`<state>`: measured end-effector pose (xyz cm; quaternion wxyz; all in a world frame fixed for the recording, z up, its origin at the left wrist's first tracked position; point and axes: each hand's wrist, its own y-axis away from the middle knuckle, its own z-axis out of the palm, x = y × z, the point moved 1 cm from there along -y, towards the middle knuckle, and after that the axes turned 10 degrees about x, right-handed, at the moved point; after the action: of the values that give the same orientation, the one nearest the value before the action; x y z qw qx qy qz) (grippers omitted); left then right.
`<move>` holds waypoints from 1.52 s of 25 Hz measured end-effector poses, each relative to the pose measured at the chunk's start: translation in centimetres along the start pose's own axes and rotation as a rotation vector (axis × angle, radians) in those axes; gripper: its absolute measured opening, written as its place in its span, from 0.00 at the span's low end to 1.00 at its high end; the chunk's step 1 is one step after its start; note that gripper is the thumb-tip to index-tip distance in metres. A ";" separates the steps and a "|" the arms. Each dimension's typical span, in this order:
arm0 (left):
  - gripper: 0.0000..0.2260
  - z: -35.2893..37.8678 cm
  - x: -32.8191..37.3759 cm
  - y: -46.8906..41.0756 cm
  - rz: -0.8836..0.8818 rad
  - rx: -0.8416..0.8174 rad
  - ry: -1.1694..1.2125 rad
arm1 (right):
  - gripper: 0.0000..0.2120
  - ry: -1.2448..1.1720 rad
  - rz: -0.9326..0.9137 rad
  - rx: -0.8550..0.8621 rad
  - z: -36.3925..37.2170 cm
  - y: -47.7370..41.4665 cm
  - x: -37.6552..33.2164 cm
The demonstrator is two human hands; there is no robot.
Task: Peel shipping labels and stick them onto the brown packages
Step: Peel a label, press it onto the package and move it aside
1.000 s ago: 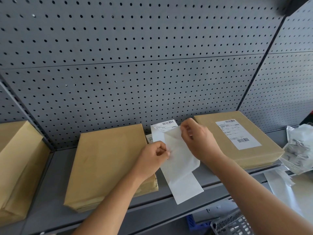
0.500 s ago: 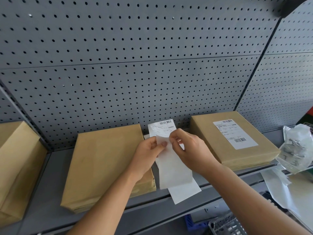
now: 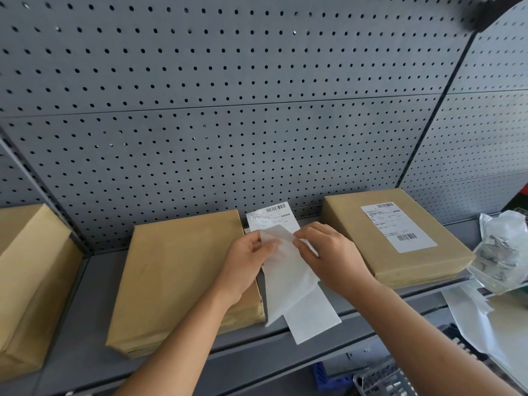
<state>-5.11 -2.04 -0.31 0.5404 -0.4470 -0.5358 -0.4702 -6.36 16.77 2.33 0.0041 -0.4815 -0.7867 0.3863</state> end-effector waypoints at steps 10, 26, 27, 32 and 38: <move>0.07 0.4 -0.9 0.1 0.149 -0.099 -0.362 | 0.04 -0.027 0.105 0.204 -3.0 -3.0 0.2; 0.10 0.6 0.6 -0.5 -0.034 0.044 -0.023 | 0.07 -0.088 -0.035 0.156 -3.8 -2.0 -1.9; 0.10 0.6 0.4 -0.7 -0.023 0.074 -0.036 | 0.06 -0.086 -0.036 0.142 -3.7 -1.6 -2.0; 0.07 0.6 -0.1 -0.8 0.043 0.121 -0.073 | 0.08 -0.108 -0.020 0.157 -3.8 -1.4 -2.0; 0.08 0.9 -1.3 -1.0 0.148 0.071 -0.367 | 0.05 -0.147 0.008 0.242 -4.8 -3.1 -1.7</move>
<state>-6.25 -1.31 -1.60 0.4823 -0.5439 -0.6073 -0.3205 -5.92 17.64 8.25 0.0031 -0.4511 -0.7307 0.5124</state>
